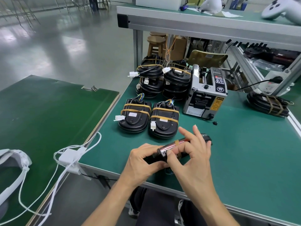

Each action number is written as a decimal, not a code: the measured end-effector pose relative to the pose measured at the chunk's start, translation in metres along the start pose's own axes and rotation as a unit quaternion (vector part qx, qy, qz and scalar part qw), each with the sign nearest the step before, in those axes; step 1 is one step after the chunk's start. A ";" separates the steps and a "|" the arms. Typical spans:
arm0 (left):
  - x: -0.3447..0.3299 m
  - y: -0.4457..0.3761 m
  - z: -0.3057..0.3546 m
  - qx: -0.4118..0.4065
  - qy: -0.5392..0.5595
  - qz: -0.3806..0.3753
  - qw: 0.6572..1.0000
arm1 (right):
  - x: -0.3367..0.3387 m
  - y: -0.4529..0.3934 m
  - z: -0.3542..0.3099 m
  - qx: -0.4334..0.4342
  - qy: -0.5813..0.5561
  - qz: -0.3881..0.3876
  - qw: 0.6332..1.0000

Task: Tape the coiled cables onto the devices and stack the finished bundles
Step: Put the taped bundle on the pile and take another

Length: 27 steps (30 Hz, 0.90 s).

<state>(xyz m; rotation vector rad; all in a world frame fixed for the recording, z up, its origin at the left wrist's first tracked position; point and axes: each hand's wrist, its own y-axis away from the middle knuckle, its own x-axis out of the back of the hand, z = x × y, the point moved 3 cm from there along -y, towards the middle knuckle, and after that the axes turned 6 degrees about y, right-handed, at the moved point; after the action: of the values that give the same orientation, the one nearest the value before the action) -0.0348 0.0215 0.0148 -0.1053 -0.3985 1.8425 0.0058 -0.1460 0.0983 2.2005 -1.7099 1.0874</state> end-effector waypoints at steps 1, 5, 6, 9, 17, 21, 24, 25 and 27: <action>0.000 0.000 0.000 0.000 0.000 0.001 1.000 | 0.000 0.000 0.000 0.002 0.001 0.002 1.000; -0.001 0.000 -0.001 0.000 0.001 -0.001 1.000 | 0.000 0.000 0.000 0.005 0.009 0.011 1.000; -0.001 0.000 -0.001 0.000 0.001 -0.001 1.000 | -0.001 0.000 -0.001 0.006 0.010 0.012 1.000; -0.001 0.000 -0.001 0.000 0.001 0.002 1.000 | -0.001 0.000 -0.001 0.006 0.015 0.014 1.000; -0.001 0.000 -0.003 -0.005 0.006 0.001 1.000 | 0.001 -0.001 -0.003 0.006 0.017 0.007 1.000; -0.001 -0.001 -0.001 -0.012 0.010 0.002 1.000 | 0.000 -0.001 -0.001 0.015 0.008 0.014 1.000; -0.001 -0.001 0.001 -0.019 0.016 0.005 1.000 | -0.002 0.000 0.000 0.012 -0.015 0.022 1.000; -0.001 -0.001 0.000 -0.019 0.015 0.004 1.000 | -0.002 0.000 0.000 0.008 -0.020 0.029 0.999; -0.001 -0.001 -0.003 -0.017 0.007 0.002 1.000 | -0.004 -0.001 0.000 0.009 -0.014 0.041 0.999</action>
<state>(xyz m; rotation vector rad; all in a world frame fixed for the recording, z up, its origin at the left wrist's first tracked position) -0.0332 0.0212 0.0124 -0.1428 -0.4200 1.8391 0.0060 -0.1427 0.0962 2.1854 -1.8237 1.0994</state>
